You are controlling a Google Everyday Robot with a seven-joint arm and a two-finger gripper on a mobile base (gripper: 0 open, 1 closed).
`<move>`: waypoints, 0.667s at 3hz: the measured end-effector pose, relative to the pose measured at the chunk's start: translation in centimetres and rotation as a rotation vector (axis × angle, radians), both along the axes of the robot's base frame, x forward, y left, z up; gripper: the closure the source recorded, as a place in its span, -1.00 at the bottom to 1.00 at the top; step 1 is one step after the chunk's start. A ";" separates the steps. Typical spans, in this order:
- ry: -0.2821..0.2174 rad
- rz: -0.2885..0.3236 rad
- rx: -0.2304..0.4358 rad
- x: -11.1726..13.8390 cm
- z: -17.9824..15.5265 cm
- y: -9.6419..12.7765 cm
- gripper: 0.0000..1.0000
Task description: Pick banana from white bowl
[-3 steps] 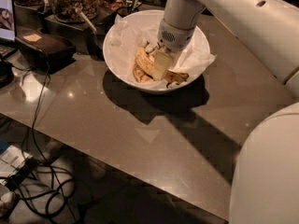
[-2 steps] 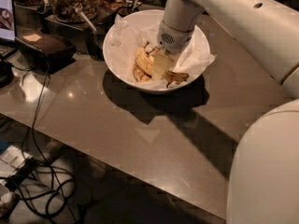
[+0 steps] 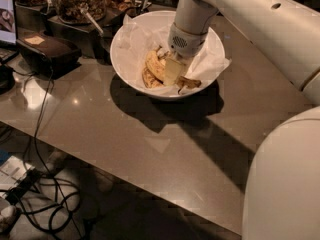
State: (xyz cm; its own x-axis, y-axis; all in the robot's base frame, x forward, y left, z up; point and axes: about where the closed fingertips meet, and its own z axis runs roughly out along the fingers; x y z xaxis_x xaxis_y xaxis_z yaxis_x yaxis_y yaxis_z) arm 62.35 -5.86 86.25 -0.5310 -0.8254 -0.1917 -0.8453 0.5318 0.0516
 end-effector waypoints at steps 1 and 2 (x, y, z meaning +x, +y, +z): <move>-0.007 0.012 0.008 -0.1 0.0 0.0 1.00; -0.007 0.012 0.008 -0.1 0.0 0.0 1.00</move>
Offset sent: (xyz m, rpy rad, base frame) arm -0.0008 -0.0005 0.0000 0.0079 -0.0067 0.0118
